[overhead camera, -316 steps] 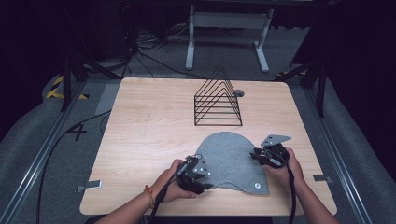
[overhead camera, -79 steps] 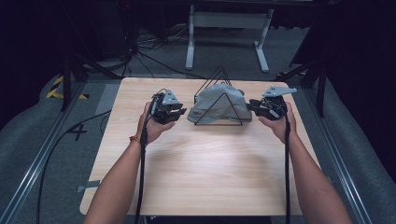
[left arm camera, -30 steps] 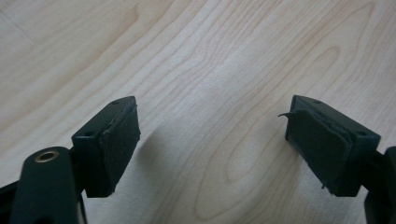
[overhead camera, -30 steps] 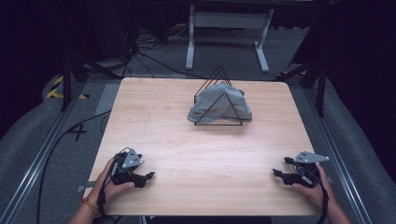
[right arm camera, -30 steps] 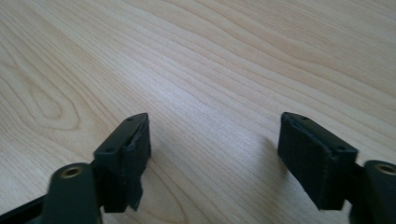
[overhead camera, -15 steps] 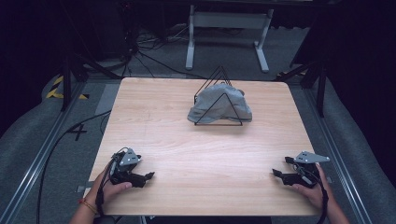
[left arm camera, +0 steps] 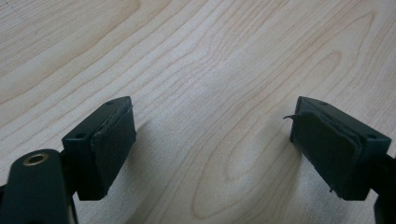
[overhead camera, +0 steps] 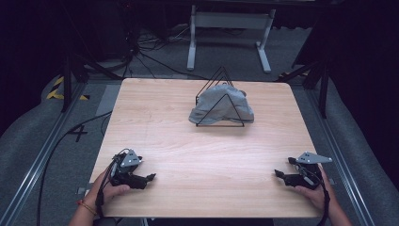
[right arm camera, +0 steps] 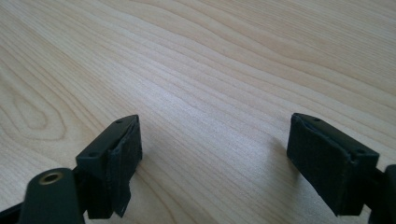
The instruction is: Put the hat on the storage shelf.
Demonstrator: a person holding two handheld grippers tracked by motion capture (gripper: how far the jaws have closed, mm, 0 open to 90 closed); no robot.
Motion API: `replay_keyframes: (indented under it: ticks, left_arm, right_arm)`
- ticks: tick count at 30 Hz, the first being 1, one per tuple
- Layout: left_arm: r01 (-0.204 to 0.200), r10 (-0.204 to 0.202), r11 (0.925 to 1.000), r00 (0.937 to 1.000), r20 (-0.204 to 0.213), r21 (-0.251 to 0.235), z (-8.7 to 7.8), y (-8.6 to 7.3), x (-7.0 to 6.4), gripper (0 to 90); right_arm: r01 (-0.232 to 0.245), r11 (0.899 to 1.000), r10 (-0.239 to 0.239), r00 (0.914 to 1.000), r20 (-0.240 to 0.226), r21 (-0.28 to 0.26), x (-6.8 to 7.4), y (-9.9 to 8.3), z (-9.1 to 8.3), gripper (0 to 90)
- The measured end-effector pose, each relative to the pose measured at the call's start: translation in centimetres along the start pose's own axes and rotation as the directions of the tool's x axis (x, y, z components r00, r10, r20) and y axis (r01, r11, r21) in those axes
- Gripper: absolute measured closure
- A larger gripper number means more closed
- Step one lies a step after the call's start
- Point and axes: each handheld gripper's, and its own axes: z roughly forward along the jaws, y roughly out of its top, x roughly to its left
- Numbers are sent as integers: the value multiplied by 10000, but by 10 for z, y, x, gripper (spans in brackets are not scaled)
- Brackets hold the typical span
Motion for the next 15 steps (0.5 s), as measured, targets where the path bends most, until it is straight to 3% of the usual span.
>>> replay_keyframes:
  ticks: [15]
  left_arm:
    - [46,-46,10000,10000,34,-19,2,1,0,135]
  right_arm:
    - [0,10000,0,10000,-1,-2,0,0,0,182]
